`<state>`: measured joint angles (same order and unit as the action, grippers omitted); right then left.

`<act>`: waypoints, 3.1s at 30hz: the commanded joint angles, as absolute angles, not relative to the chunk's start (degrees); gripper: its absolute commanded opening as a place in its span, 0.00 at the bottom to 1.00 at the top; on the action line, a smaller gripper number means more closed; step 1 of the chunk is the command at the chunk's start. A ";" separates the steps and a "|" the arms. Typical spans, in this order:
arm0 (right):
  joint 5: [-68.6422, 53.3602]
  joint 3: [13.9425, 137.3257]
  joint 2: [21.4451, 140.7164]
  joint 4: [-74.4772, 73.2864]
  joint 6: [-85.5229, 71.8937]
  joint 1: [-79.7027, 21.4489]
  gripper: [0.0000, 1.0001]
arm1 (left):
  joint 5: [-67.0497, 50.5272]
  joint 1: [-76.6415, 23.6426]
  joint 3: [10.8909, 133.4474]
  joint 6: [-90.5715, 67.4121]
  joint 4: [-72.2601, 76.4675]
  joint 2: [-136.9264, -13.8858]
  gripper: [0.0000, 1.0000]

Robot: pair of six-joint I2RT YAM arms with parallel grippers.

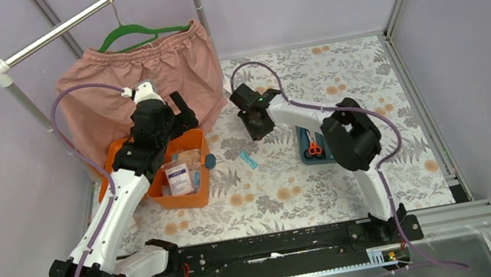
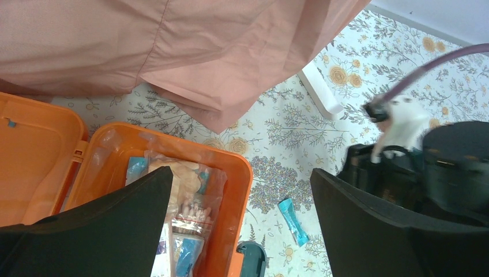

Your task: Organize the medicine kit

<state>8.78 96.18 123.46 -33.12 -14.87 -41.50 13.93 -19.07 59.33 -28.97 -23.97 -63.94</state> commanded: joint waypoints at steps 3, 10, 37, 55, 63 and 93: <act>12.90 87.39 106.84 -33.92 -16.57 -34.70 0.25 | 13.71 -18.54 58.89 -28.12 -21.83 -63.81 0.98; 13.40 73.63 96.00 -31.83 -15.32 -20.70 0.26 | 14.17 -18.50 58.88 -28.40 -22.28 -63.41 0.98; 10.46 78.62 110.98 -25.82 -13.95 -10.37 0.49 | 13.09 -18.54 58.62 -28.20 -21.99 -63.53 0.99; 2.16 77.07 99.10 -27.41 -17.97 -33.14 0.62 | 11.51 -17.70 59.04 -28.40 -21.98 -65.12 0.98; 0.17 82.85 107.20 -25.24 -20.07 -44.08 0.60 | 11.25 -17.33 58.98 -28.56 -21.97 -65.30 0.98; -3.34 88.22 118.72 -29.65 -15.47 -46.02 0.35 | 7.94 -16.31 59.13 -29.05 -21.85 -66.62 0.98</act>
<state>-4.01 85.65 117.82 -28.03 -16.62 -46.02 9.19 -16.84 59.33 -29.02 -23.99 -65.95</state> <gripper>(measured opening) 0.360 0.984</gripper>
